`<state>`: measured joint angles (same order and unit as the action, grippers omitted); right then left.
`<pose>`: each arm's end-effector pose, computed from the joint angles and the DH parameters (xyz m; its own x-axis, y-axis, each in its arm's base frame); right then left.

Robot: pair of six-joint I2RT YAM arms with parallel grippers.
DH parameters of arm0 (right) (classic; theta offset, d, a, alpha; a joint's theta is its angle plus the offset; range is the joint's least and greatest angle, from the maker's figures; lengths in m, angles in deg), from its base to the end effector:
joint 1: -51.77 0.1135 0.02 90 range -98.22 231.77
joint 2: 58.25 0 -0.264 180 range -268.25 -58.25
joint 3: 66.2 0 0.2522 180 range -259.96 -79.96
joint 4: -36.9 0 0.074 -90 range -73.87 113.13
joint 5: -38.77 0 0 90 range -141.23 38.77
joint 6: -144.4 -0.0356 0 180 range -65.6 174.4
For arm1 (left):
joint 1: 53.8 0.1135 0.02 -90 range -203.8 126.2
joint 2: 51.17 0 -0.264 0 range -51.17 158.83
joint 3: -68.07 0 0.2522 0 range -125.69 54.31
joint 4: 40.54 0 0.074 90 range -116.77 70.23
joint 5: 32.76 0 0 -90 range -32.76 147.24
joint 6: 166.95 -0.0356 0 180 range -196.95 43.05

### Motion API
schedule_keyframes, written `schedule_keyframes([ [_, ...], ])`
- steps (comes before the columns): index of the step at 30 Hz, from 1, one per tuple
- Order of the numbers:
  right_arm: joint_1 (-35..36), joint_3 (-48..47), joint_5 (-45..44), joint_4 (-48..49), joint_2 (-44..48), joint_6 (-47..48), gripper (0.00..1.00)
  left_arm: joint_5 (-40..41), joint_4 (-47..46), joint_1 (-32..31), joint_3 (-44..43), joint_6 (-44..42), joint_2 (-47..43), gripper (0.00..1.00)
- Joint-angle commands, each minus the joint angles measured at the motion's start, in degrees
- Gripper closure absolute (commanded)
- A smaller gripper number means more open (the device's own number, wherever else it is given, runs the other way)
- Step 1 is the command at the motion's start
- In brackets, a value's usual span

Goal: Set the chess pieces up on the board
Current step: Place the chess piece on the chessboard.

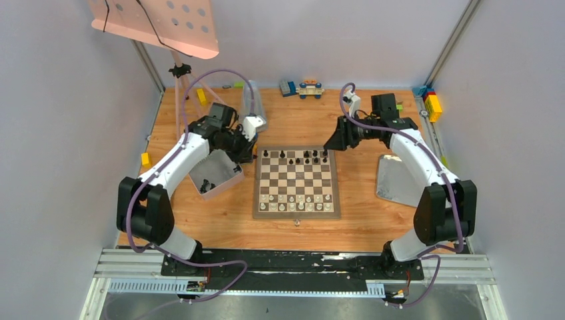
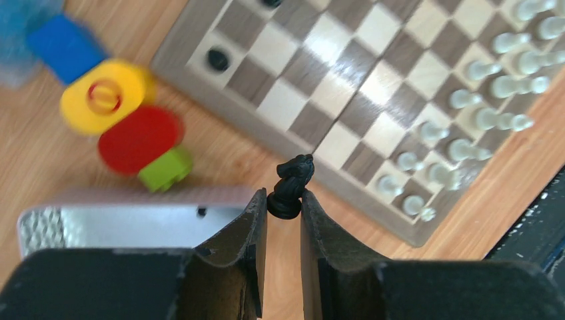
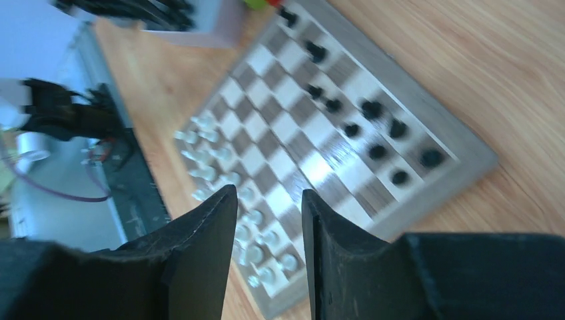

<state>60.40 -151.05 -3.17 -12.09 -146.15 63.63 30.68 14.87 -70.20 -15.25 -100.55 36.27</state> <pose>0.3147 0.0745 0.2868 -0.6808 -0.2118 -0.7012 -0.6705 0.5655 0.4802 0.2962 -0.1038 0.2679 -0.5695 0.5409 -0.6190 0.7618 0.6302 -0.1501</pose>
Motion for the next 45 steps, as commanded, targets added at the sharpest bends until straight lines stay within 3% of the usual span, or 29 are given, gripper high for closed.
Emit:
schedule_keyframes([
  [1,5.7,-5.7,13.2,7.0,-3.8,-8.1,0.58,-3.0,-5.0,-6.1,-3.0,3.0,-2.6,0.80],
  [8,11.0,-13.0,16.5,12.4,-14.5,-18.8,0.54,-1.7,-8.4,-9.8,-3.4,5.6,-3.6,0.81],
  [17,14.6,-18.3,21.3,15.6,-23.4,-25.6,0.54,2.9,-11.5,-13.3,-1.5,6.6,-5.7,0.81],
  [33,18.4,-20.4,22.5,17.7,-26.3,-28.1,0.58,6.6,-11.4,-15.6,-1.2,5.6,-5.6,0.81],
  [45,19.2,-21.3,22.0,17.9,-27.1,-28.1,0.71,6.4,-11.2,-15.9,-0.8,5.5,-5.8,0.81],
])
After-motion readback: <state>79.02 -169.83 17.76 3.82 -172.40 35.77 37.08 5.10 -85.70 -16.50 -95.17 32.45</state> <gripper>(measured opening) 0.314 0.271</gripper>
